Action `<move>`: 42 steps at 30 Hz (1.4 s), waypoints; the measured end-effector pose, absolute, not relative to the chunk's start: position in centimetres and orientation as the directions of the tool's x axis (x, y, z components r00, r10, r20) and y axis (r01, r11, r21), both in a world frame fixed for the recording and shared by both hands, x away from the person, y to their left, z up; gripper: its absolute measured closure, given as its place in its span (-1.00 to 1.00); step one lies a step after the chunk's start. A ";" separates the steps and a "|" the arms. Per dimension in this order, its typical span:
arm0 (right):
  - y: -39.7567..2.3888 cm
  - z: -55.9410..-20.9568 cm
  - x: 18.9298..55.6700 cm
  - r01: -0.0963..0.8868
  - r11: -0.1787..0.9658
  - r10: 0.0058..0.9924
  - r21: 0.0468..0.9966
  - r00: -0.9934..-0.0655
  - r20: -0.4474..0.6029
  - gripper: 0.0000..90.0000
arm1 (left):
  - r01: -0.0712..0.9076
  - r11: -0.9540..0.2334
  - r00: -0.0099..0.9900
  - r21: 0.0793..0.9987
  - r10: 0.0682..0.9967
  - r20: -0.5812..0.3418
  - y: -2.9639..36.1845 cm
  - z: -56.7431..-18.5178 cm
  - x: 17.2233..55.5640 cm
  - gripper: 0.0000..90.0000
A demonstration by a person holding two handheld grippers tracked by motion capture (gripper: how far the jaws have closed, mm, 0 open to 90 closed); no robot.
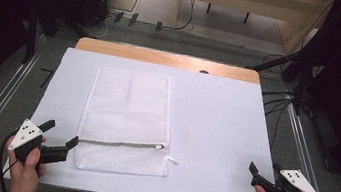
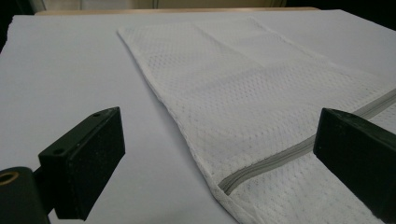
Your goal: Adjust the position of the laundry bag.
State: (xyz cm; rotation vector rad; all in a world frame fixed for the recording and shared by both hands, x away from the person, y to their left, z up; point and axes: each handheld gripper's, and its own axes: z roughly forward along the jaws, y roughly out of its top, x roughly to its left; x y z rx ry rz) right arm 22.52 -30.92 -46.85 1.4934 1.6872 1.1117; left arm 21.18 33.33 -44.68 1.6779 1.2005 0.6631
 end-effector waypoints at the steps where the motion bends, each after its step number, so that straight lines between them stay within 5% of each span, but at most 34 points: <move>1: -30.4 -46.8 22.5 0.456 0.013 0.986 0.890 -0.155 0.064 -0.52 | 0.420 -0.082 0.374 0.904 0.923 -0.090 33.3 -44.7 21.2 -0.95; 4: -29.1 -46.5 22.3 0.446 0.028 0.987 0.894 -0.157 0.048 -0.26 | 0.426 -0.086 0.378 0.900 0.922 -0.091 33.2 -44.8 21.2 -0.95; 7: -27.9 -46.0 22.2 0.437 0.037 0.960 0.898 -0.266 0.090 0.21 | 0.422 -0.085 0.384 0.902 0.919 -0.093 33.1 -44.7 21.0 -0.95; 10: -26.2 -45.3 22.5 0.447 0.024 0.925 0.894 -0.349 0.149 0.40 | 0.416 -0.088 0.386 0.905 0.918 -0.088 33.0 -44.6 20.9 -0.95; 24: -17.0 -44.8 27.3 0.563 0.126 0.836 0.817 -0.504 0.218 0.38 | 0.426 -0.090 0.403 0.900 0.910 -0.100 32.9 -44.7 20.8 -0.95; 35: -10.2 -44.6 31.9 0.643 0.203 0.818 0.739 -0.526 0.233 0.40 | 0.435 -0.111 0.420 0.893 0.903 -0.093 32.5 -44.8 20.9 -0.95; 42: -8.4 -45.3 34.2 0.695 0.168 0.847 0.699 -0.464 0.258 0.41 | 0.437 -0.108 0.425 0.893 0.899 -0.099 32.5 -44.8 21.0 -0.95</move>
